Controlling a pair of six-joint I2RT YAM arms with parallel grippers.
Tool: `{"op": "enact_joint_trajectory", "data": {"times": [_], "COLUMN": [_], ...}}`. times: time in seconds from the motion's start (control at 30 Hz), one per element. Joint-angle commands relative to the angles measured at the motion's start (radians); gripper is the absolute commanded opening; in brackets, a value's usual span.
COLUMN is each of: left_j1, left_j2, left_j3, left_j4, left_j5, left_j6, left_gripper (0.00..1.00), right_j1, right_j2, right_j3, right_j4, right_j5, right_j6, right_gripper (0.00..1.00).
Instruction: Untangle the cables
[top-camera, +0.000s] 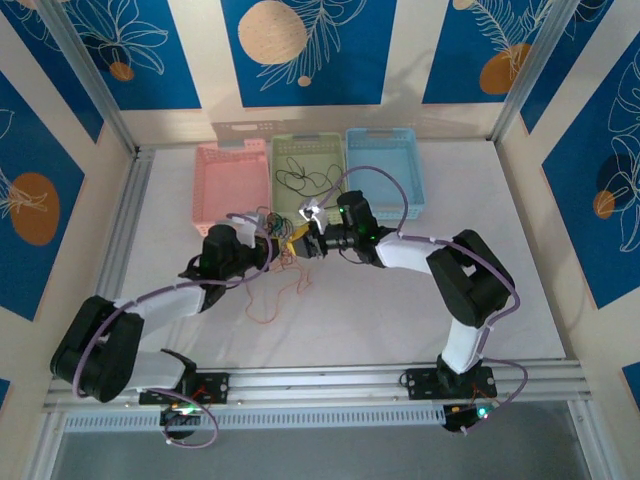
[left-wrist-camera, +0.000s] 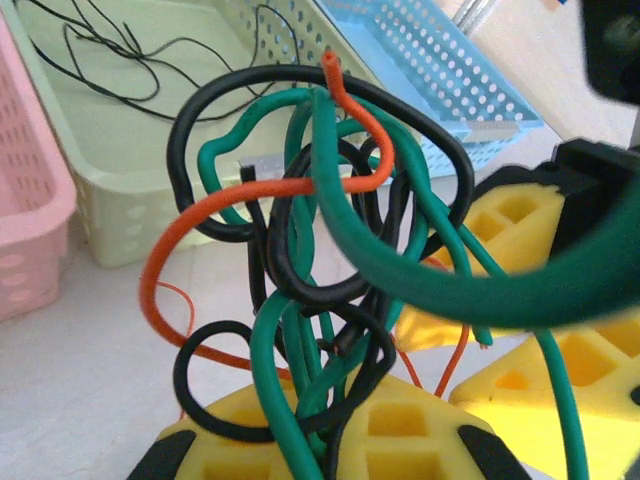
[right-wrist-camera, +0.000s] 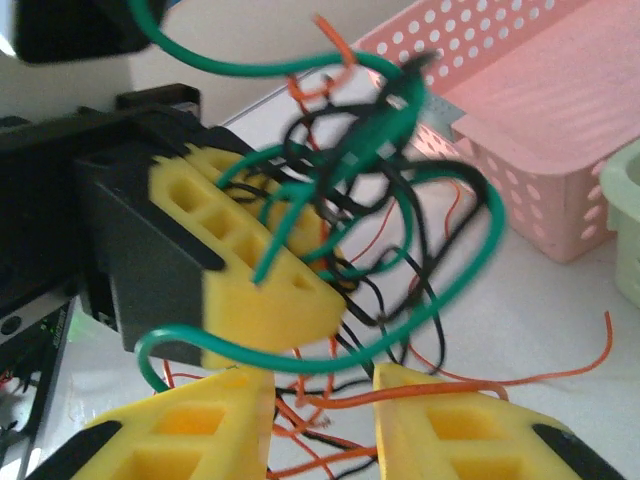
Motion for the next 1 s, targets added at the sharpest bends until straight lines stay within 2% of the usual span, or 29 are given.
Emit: {"op": "enact_joint_trajectory", "data": {"times": [0.0,0.07,0.17,0.4,0.5,0.57,0.63,0.7,0.8,0.97], "left_j1": [0.016,0.020,0.030,0.045,0.046,0.047,0.049,0.049,0.048,0.050], "left_j2": [0.027,0.029,0.028,-0.004,-0.011,-0.019,-0.020,-0.026,-0.046,-0.053], "left_j3": [0.024,0.017,0.003,-0.041,-0.051,-0.056,-0.061,-0.066,-0.082,-0.091], "left_j4": [0.059,0.074,0.103,0.149,0.165,0.161,0.173,0.177,0.186,0.191], "left_j5": [0.078,0.088,0.092,0.054,0.051,0.037,0.036,0.034,0.013,-0.017], "left_j6": [-0.010,-0.018,-0.034,-0.064,-0.069,-0.072,-0.072,-0.073,-0.074,-0.077], "left_gripper": [0.00,0.00,0.00,0.00,0.00,0.00,0.00,0.00,0.00,0.00], "right_j1": [0.023,0.027,0.019,-0.061,-0.061,-0.054,-0.054,-0.054,-0.043,-0.001], "right_j2": [-0.002,-0.008,-0.030,-0.136,-0.159,-0.170,-0.180,-0.189,-0.206,-0.271], "right_j3": [-0.017,-0.011,-0.011,-0.141,-0.167,-0.169,-0.173,-0.184,-0.175,-0.101], "right_j4": [0.034,0.011,-0.016,0.144,0.172,0.175,0.178,0.192,0.168,-0.026], "right_j5": [0.036,0.081,0.164,0.329,0.346,0.353,0.364,0.374,0.402,0.390], "right_j6": [-0.071,-0.092,-0.097,0.030,0.046,0.046,0.058,0.071,0.082,0.090], "right_gripper": [0.29,0.22,0.05,0.01,0.01,0.02,0.08,0.21,0.35,0.36]}}
